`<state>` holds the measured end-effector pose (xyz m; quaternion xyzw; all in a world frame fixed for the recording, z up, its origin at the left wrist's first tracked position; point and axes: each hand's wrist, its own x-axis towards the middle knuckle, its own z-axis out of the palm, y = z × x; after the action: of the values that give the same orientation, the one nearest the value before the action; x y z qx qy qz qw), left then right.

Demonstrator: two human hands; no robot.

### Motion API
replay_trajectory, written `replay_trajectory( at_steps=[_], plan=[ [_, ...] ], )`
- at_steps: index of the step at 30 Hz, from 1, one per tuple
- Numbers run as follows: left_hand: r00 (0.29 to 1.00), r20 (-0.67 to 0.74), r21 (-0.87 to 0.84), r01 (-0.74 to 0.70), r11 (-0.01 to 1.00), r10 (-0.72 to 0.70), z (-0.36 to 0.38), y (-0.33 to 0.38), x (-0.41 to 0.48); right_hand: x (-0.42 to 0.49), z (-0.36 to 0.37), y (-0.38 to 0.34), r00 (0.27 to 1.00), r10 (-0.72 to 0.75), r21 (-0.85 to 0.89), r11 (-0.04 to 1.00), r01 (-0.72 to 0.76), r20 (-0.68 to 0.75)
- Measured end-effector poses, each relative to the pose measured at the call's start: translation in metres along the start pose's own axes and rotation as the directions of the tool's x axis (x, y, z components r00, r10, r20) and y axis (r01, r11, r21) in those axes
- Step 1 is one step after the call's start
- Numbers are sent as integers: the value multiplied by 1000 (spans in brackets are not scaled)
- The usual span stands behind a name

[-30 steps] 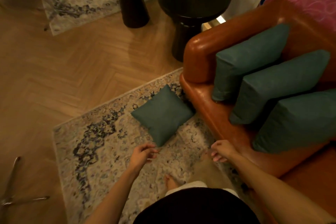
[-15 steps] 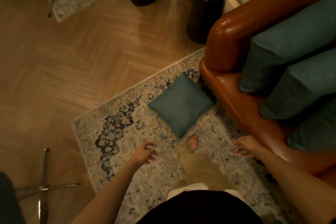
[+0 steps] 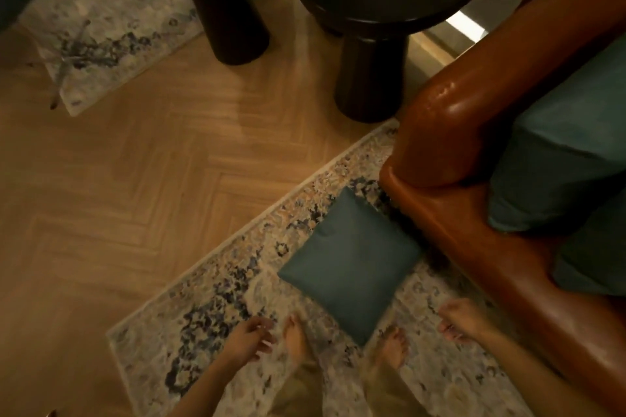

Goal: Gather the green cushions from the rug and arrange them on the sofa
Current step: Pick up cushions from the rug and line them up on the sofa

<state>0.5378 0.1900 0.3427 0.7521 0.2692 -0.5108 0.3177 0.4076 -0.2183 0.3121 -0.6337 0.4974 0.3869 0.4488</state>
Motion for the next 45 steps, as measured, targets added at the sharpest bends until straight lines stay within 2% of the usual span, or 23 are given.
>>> replay_trajectory(
  at_steps=[3,7,10,12,14,19,21,23,25,27,29,31,34,37,42,45],
  plan=[
    [997,71,96,0,995,-7,2,18,49,34,28,6,999,-1,36,999,2,-32],
    [988,136,244,-103,964,71,13,35,148,98,76,24,998,62,164,985,-60,-7],
    [977,153,321,-193,927,150,26,41,207,142,113,47,987,157,223,962,-160,32],
    [975,159,323,-201,925,156,37,46,237,165,140,58,967,245,247,935,-254,67],
    [977,141,332,-202,921,163,44,47,272,186,163,58,959,272,306,908,-285,85],
    [955,36,407,-282,868,294,52,53,346,245,200,47,964,258,409,874,-263,70],
    [946,-17,454,-282,845,324,50,48,372,267,213,46,961,269,493,829,-265,65],
    [958,-16,495,-243,834,288,50,39,397,286,227,50,951,303,537,794,-285,56],
    [975,60,498,-213,840,212,52,27,407,296,243,50,945,309,577,756,-310,102],
    [976,100,565,-217,796,195,54,19,408,301,252,55,943,305,587,743,-321,130],
    [969,132,609,-247,753,210,54,12,401,298,251,63,949,309,618,737,-275,54],
    [972,149,573,-234,785,181,54,7,385,290,245,72,958,287,625,748,-224,0],
    [979,123,391,-199,899,163,43,4,338,259,233,87,974,226,632,752,-184,15],
    [977,71,191,-212,958,202,32,6,287,211,212,81,979,198,717,677,-164,37],
    [971,-32,-33,-237,971,236,32,47,177,126,151,64,986,167,738,667,-101,-16],
    [958,-75,-81,-283,956,277,39,84,104,75,117,63,993,120,772,631,-74,-4]
  ],
)
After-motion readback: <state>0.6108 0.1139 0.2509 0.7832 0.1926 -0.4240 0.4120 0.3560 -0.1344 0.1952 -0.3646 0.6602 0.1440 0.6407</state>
